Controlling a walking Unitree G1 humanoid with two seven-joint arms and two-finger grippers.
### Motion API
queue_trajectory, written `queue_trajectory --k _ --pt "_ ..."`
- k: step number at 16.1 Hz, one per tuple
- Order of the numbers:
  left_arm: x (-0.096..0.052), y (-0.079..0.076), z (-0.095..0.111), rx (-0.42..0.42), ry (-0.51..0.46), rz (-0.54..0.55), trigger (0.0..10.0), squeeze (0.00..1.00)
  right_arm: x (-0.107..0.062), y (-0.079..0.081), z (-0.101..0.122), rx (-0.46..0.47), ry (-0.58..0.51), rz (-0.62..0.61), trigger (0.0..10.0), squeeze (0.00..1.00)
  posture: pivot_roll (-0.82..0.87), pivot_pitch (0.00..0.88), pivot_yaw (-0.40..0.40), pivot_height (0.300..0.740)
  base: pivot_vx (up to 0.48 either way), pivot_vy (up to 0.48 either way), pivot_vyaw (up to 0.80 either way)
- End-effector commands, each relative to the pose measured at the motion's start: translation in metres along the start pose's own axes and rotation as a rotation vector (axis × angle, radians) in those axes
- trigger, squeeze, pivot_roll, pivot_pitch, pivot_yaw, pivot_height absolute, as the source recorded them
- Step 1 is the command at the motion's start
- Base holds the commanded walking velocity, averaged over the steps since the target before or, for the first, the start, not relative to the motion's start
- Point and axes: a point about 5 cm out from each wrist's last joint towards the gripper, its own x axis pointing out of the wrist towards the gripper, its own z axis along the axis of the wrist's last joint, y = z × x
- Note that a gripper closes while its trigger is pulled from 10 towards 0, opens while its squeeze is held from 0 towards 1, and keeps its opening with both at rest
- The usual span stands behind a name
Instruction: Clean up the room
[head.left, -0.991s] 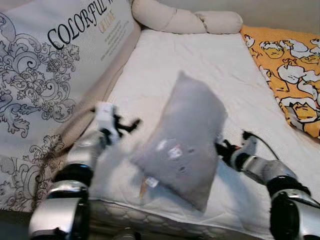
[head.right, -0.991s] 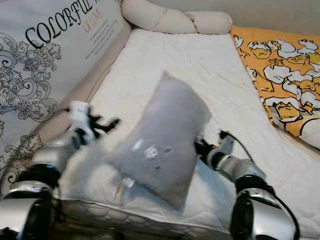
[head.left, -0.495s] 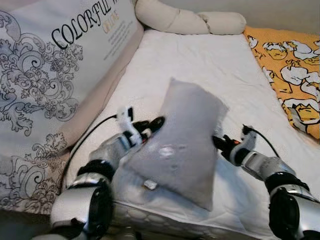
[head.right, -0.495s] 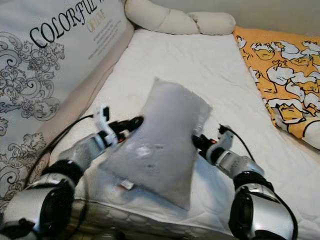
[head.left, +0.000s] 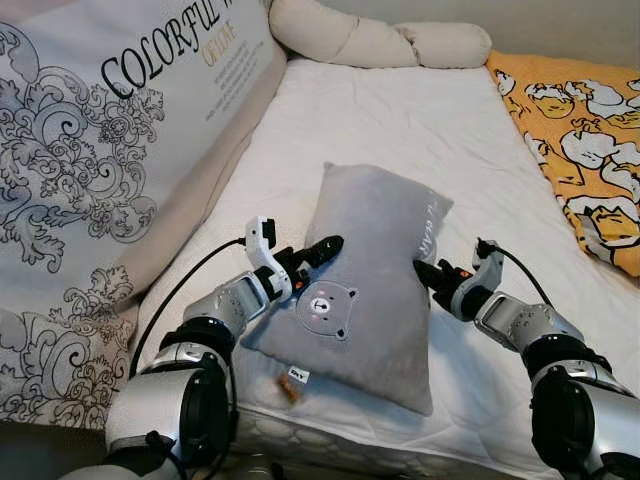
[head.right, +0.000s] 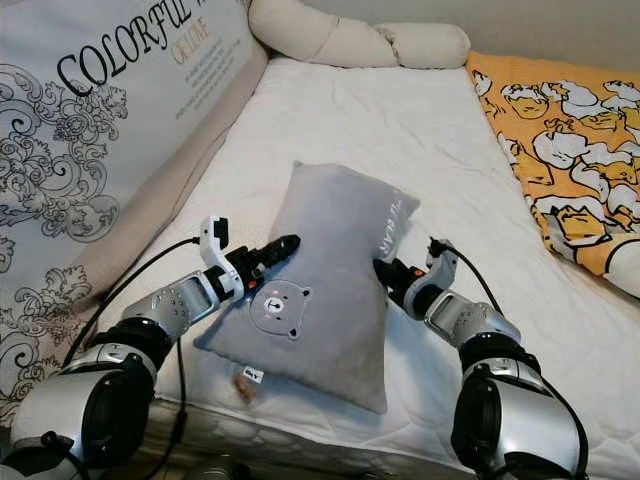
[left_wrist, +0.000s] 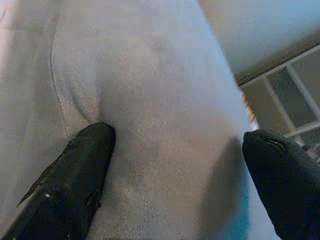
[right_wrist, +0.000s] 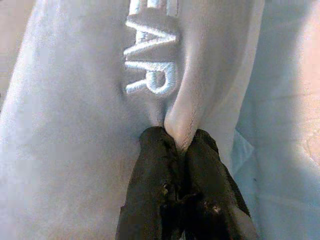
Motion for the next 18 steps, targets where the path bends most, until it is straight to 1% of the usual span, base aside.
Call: queue_trajectory --k 1,2,3,4,5,6,8,10,12,13,14,15,17,18 --pt "0.002 -0.001 -0.016 0.035 0.114 -0.010 10.0 1.00 0.004 0.012 0.008 -0.026 -0.015 0.056 0.0 0.00 -0.04 0.000 0.021 0.740 0.000 0.000 0.00" --pt "0.004 -0.006 -0.022 0.043 0.164 -0.061 10.0 1.00 0.005 0.015 0.008 -0.032 -0.009 0.079 0.0 0.00 -0.04 0.000 0.022 0.740 0.000 0.000 0.00" --pt "0.006 -0.016 -0.028 0.036 0.223 -0.179 10.0 1.00 0.006 0.020 0.007 -0.060 0.007 0.119 0.0 0.00 -0.05 0.000 0.025 0.740 0.000 0.000 0.00" --pt "0.007 -0.019 -0.029 0.039 0.239 -0.215 4.4 0.86 0.007 0.022 0.007 -0.075 0.016 0.134 0.0 0.00 -0.05 0.000 0.026 0.740 0.000 0.000 0.00" --pt "0.008 -0.020 -0.030 0.059 0.254 -0.213 2.0 0.12 0.009 0.026 0.006 -0.092 0.026 0.154 0.0 0.00 -0.05 0.000 0.025 0.740 0.000 0.000 0.00" --pt "0.009 -0.021 -0.030 0.066 0.252 -0.213 0.0 0.00 0.010 0.031 0.006 -0.108 0.037 0.179 0.0 0.00 -0.05 0.000 0.024 0.740 0.000 0.000 0.00" --pt "0.010 -0.022 -0.024 0.054 0.218 -0.223 0.0 0.00 0.013 0.036 0.004 -0.124 0.048 0.202 0.0 0.00 -0.05 0.000 0.025 0.740 0.000 0.000 0.00" --pt "0.010 -0.027 -0.015 0.057 0.180 -0.265 0.0 0.00 0.016 0.040 0.001 -0.122 0.047 0.222 0.0 0.00 -0.04 0.000 0.025 0.740 0.000 0.000 0.00" --pt "0.011 -0.029 -0.010 0.061 0.160 -0.268 0.0 0.00 0.017 0.043 0.001 -0.121 0.043 0.228 0.0 0.00 -0.04 0.000 0.024 0.740 0.000 0.000 0.00" --pt "0.013 -0.031 -0.001 0.093 0.118 -0.244 0.0 0.00 0.018 0.049 0.001 -0.122 0.031 0.248 0.0 0.00 -0.03 0.000 0.023 0.740 0.000 0.000 0.00" --pt "0.014 -0.032 0.003 0.104 0.099 -0.234 0.0 0.00 0.019 0.051 0.002 -0.122 0.027 0.255 0.0 0.00 -0.03 0.000 0.023 0.740 0.000 0.000 0.00" --pt "0.015 -0.038 0.014 0.128 0.062 -0.258 0.0 0.00 0.020 0.059 0.005 -0.118 0.005 0.289 0.0 0.00 -0.03 0.000 0.027 0.740 0.000 0.000 0.00" --pt "0.015 -0.046 0.023 0.164 0.047 -0.304 0.0 0.00 0.020 0.067 0.008 -0.119 -0.014 0.318 0.0 0.00 -0.03 0.000 0.032 0.740 0.000 0.000 0.00" --pt "0.015 -0.057 0.031 0.219 0.035 -0.354 0.0 0.00 0.021 0.075 0.009 -0.154 -0.019 0.321 0.0 0.00 -0.03 0.000 0.035 0.740 0.000 0.000 0.00"
